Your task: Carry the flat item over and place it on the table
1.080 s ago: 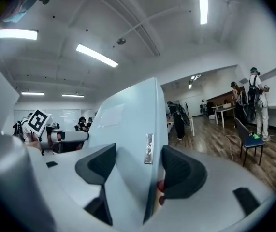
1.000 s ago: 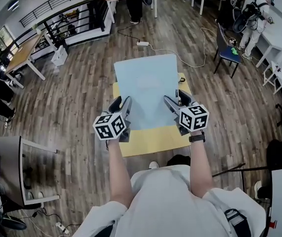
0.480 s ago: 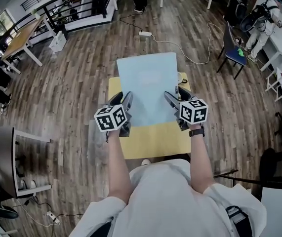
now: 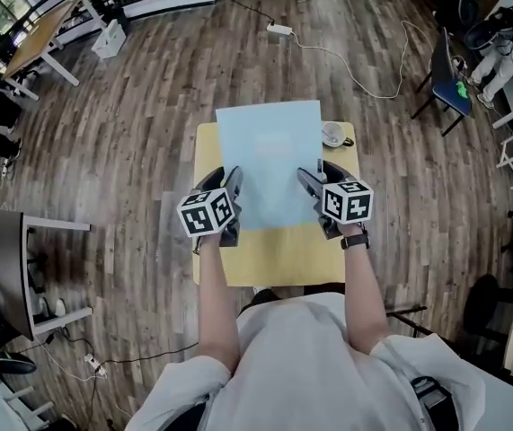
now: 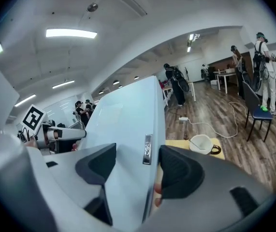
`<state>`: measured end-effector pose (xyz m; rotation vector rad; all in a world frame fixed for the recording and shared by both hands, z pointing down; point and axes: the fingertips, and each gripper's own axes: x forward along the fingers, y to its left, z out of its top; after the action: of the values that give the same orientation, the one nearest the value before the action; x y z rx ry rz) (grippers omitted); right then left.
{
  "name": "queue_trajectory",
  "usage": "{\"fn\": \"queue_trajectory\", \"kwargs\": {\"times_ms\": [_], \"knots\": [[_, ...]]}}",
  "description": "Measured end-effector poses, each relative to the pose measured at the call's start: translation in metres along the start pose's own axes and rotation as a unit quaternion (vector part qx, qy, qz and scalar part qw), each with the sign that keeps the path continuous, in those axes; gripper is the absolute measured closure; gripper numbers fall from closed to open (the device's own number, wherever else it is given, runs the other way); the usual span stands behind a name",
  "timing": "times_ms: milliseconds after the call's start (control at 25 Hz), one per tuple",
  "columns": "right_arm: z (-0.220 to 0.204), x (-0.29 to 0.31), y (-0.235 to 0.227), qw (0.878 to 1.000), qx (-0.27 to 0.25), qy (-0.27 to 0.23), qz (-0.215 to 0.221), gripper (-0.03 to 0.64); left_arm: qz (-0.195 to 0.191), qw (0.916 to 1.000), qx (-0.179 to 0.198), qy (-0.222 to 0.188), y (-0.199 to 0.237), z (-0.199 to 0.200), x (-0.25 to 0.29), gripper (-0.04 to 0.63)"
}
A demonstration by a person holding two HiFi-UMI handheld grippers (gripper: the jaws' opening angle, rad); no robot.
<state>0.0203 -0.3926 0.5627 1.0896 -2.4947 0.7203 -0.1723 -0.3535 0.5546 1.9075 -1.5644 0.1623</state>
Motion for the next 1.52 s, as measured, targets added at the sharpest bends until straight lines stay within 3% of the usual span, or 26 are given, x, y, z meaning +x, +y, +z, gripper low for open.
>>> {"fn": "queue_trajectory", "kwargs": {"times_ms": [560,800,1200,1520], "knots": [[-0.057,0.079,-0.046,0.994,0.058,0.098,0.002,0.331,0.04,0.9943,-0.039,0.091,0.052,-0.047,0.076,0.419],[-0.092,0.098,-0.062,0.986,0.09,0.137,-0.003,0.331,0.048,0.9892,-0.054,0.127,0.068,-0.076,0.101,0.419],[-0.129,0.123,-0.076,0.972,0.101,0.213,0.005,0.331,0.067,0.9783,-0.096,0.171,0.089,-0.119,0.122,0.419],[-0.141,0.127,-0.087,0.97,0.114,0.215,-0.016,0.331,0.072,0.9739,-0.103,0.189,0.093,-0.129,0.134,0.417]]}}
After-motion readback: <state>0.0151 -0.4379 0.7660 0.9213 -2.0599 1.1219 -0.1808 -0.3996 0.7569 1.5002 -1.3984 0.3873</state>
